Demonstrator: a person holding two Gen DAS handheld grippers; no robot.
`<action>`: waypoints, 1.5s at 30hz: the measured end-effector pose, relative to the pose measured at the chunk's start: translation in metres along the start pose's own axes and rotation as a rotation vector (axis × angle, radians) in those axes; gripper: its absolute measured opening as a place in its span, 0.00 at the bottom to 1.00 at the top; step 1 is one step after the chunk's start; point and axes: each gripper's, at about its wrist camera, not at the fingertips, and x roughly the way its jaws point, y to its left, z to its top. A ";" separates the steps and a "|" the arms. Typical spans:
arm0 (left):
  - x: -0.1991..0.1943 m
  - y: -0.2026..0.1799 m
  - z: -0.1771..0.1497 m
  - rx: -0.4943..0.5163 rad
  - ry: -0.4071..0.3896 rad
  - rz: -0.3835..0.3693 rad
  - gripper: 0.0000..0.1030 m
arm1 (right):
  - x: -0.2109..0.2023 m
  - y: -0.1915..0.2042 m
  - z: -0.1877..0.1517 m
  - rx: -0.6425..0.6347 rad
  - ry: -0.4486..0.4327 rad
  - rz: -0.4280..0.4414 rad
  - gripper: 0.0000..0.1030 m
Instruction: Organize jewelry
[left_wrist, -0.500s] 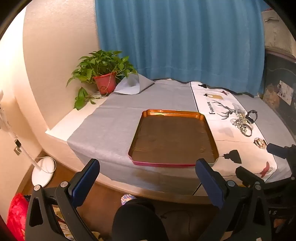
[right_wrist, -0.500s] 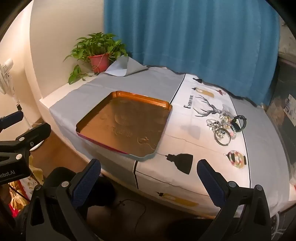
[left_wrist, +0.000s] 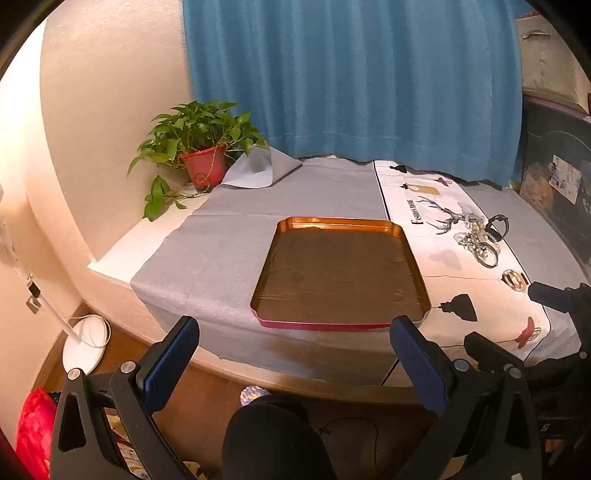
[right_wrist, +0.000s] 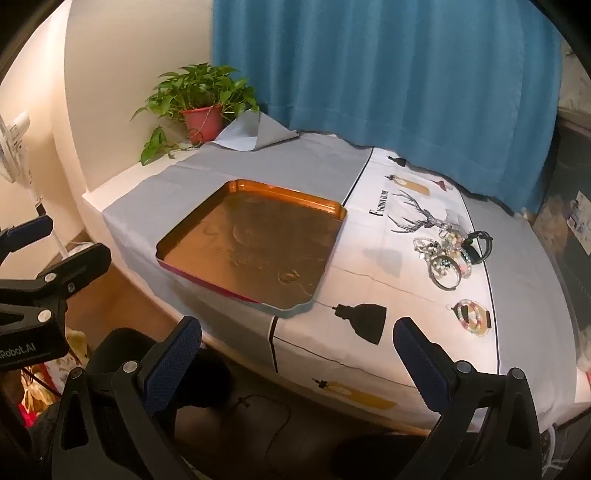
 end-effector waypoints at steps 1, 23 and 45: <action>-0.001 -0.001 0.001 0.002 0.001 0.002 1.00 | -0.001 -0.001 0.000 0.008 0.002 0.004 1.00; 0.001 0.000 0.003 0.011 0.004 0.002 1.00 | -0.004 -0.001 0.000 0.027 0.012 0.019 1.00; -0.001 -0.002 0.000 0.017 0.004 0.002 1.00 | -0.005 -0.003 -0.002 0.034 0.013 0.021 1.00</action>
